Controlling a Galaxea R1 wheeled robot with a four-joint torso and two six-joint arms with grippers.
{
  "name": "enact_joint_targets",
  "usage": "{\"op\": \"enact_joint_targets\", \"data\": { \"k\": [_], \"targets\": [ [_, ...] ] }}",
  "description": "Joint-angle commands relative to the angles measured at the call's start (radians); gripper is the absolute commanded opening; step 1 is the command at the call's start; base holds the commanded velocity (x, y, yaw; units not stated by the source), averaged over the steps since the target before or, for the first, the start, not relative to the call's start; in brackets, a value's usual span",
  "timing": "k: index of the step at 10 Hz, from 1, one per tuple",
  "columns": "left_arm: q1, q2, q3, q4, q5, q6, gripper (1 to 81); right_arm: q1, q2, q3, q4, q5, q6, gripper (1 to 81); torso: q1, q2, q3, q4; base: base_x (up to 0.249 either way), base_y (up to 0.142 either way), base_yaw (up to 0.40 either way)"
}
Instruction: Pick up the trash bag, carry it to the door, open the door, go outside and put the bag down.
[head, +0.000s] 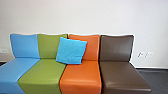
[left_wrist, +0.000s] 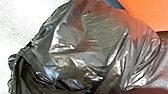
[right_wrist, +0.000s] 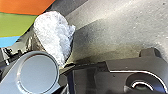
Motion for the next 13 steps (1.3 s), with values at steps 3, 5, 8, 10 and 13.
{"op": "enact_joint_targets", "data": {
  "k": [3, 5, 8, 10, 13],
  "targets": [
    [-0.084, -0.041, 0.005, 0.014, 0.071, 0.006, 1.0, 0.039, -0.012, -0.014, 0.004, -0.050, -0.007, 81.1, -0.109, 0.169, 0.118, 0.000, 0.000, 0.000, 0.000],
    [-0.064, -0.038, 0.005, 0.061, 0.063, 0.006, 1.0, 0.020, 0.011, -0.041, -0.013, -0.045, -0.008, 81.1, -0.156, 0.238, 0.092, 0.000, 0.000, 0.000, 0.000],
    [-0.035, -0.032, 0.008, 0.153, 0.062, 0.006, 1.0, -0.023, 0.071, -0.113, -0.028, -0.027, -0.008, 81.1, -0.218, 0.335, 0.104, 0.000, 0.000, 0.000, 0.000],
    [-0.035, -0.041, 0.020, 0.166, 0.066, 0.006, 1.0, -0.036, 0.098, -0.142, -0.038, -0.025, -0.008, 81.1, -0.266, 0.410, 0.104, 0.000, 0.000, 0.000, 0.000],
    [-0.035, -0.036, 0.017, 0.164, 0.062, 0.005, 1.0, -0.047, 0.110, -0.161, -0.045, -0.009, -0.008, 81.1, -0.336, 0.520, 0.104, 0.000, 0.000, 0.000, 0.000]
  ]
}}
